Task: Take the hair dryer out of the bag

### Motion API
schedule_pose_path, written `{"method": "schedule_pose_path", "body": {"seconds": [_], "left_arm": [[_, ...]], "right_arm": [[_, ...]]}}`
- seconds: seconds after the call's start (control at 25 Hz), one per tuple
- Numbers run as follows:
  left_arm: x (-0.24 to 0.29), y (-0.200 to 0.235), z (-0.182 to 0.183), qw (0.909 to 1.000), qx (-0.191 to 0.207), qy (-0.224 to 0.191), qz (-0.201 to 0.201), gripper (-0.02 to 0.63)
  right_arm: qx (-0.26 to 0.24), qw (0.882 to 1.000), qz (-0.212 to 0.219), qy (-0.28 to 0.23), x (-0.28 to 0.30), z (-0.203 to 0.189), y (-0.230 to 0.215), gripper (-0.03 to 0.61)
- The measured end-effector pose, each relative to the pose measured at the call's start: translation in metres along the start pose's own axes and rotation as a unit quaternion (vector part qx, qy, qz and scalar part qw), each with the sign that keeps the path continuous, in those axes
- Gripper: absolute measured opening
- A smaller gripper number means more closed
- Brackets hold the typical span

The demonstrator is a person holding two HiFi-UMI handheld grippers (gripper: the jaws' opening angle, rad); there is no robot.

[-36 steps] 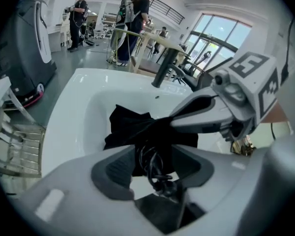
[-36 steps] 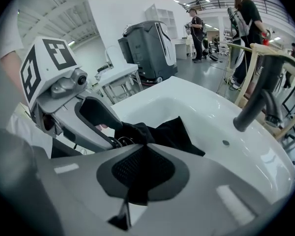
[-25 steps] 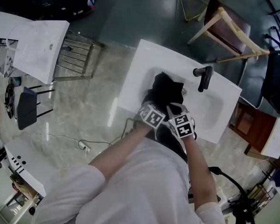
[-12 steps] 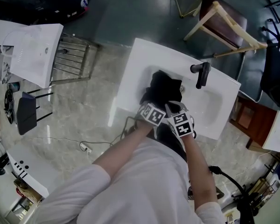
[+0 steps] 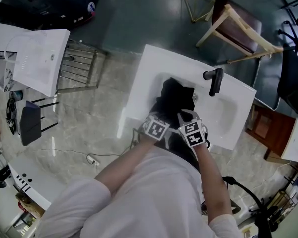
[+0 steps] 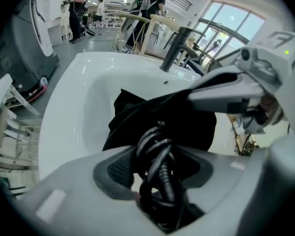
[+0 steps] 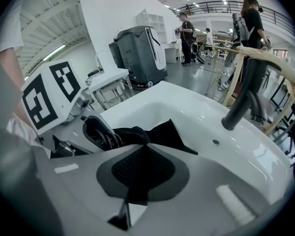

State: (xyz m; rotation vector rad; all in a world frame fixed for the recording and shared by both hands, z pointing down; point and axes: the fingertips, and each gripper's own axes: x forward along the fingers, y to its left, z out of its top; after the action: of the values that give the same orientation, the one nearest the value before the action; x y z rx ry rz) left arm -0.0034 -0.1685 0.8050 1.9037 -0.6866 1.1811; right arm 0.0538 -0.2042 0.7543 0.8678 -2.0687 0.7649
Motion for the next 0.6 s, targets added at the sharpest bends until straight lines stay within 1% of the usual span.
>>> {"method": "schedule_pose_path", "body": {"seconds": [0.08,0.32,0.6], "left_arm": [[-0.011,-0.001,-0.001,0.9999,0.009,-0.007,0.000,0.216],[-0.036,-0.009,-0.008,0.9990,0.031,-0.026,-0.019,0.215],[-0.067,-0.009,-0.016,0.9966,0.035,-0.057,-0.047,0.215]], "right_arm": [[0.000,1.000,-0.007,-0.002,0.000,0.001,-0.002,0.017],[-0.001,1.000,-0.027,-0.002,0.000,0.001,-0.008,0.017],[0.006,0.999,-0.038,-0.005,-0.006,0.007,-0.011,0.017]]}}
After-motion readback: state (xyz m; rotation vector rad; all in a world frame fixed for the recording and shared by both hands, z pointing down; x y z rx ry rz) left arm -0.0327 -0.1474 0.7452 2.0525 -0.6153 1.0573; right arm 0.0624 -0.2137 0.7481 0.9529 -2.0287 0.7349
